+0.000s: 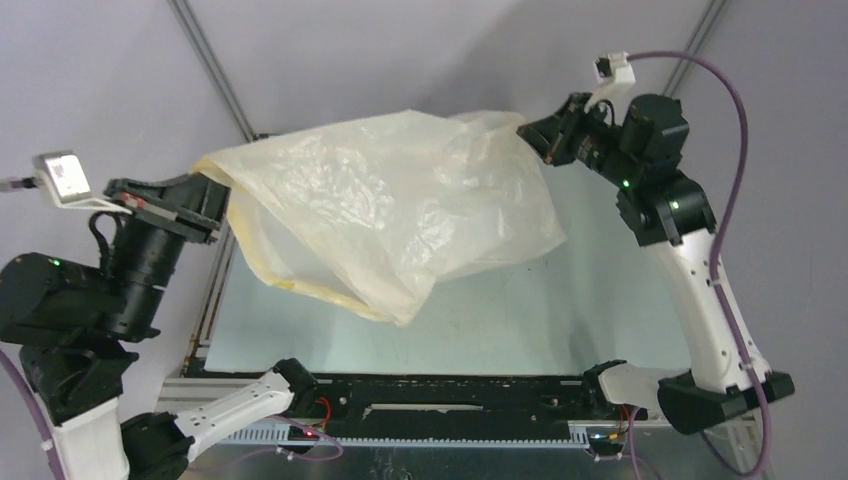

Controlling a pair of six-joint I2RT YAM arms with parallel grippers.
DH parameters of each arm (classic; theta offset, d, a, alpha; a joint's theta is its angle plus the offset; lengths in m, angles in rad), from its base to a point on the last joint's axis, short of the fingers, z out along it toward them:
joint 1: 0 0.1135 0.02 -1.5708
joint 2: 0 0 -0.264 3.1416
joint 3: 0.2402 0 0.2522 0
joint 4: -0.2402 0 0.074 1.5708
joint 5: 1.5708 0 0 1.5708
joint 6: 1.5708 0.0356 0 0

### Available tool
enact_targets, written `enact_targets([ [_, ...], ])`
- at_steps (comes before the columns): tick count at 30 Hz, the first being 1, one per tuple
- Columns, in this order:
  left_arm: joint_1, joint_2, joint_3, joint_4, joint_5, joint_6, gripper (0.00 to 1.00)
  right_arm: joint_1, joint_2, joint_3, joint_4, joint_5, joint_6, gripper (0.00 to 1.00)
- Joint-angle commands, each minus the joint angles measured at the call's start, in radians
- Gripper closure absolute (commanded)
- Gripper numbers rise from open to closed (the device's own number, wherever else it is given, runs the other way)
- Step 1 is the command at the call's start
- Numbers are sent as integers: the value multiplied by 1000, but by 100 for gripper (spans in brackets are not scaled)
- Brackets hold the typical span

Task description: Put the trash bags into the trash bin

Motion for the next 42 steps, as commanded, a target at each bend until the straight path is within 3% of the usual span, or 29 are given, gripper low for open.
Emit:
enact_targets([
  [1, 5, 120, 165, -25, -99, 101, 100, 51, 129, 151, 29, 12, -41, 100],
  [5, 6, 185, 237, 18, -76, 129, 100, 117, 256, 240, -10, 87, -124, 100],
  [11, 6, 255, 268, 82, -55, 176, 100, 244, 421, 260, -130, 342, -353, 100],
  [15, 5, 294, 269, 93, -61, 188, 100, 280, 562, 282, -248, 498, -398, 100],
  [23, 6, 392, 228, 140, -11, 152, 100, 283, 739, 332, -319, 502, -380, 100],
  [29, 6, 459, 233, 148, -10, 150, 99, 264, 746, 385, -356, 470, -368, 100],
  [31, 7, 473, 235, 148, -24, 154, 99, 236, 698, 392, -356, 399, -356, 93],
  [32, 9, 479, 236, 148, -31, 157, 99, 214, 658, 390, -351, 354, -345, 83],
  [35, 12, 492, 237, 150, -40, 155, 99, 172, 578, 382, -341, 256, -328, 68],
  [42, 15, 502, 234, 153, -47, 152, 99, 155, 470, 384, -378, 183, -337, 45],
])
